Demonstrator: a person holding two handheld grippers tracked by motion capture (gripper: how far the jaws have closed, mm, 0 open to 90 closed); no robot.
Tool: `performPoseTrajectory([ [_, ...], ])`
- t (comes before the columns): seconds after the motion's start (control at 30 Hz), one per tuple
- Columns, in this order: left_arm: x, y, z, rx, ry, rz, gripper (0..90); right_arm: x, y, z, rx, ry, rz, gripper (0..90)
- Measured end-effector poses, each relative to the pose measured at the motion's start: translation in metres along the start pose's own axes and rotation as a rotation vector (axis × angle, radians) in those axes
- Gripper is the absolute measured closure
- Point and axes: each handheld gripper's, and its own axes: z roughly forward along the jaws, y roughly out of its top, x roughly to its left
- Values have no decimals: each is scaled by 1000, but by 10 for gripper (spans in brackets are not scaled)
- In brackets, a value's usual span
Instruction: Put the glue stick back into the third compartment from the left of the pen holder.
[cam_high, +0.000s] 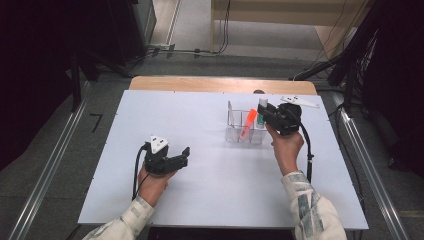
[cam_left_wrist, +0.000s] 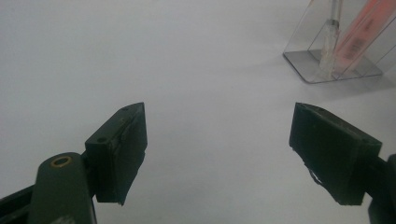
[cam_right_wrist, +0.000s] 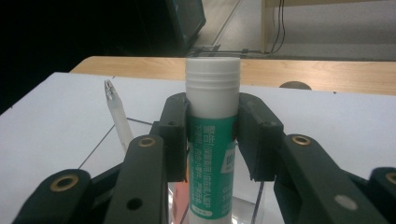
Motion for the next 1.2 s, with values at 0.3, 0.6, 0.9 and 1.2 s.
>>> performPoseTrajectory([
  [0.3,0,0,0,0,1,-1,194,-1,-12,-1,12,-14,-24,629],
  [0.6,-1,-1,1,4,2,2,194,3,-27,-6,31,-29,-68,628],
  [0.9,-1,-1,1,3,0,2,194,5,-41,0,86,-57,-117,627],
  [1.2,-1,-1,1,7,-1,4,193,9,-44,2,99,-68,-145,622],
])
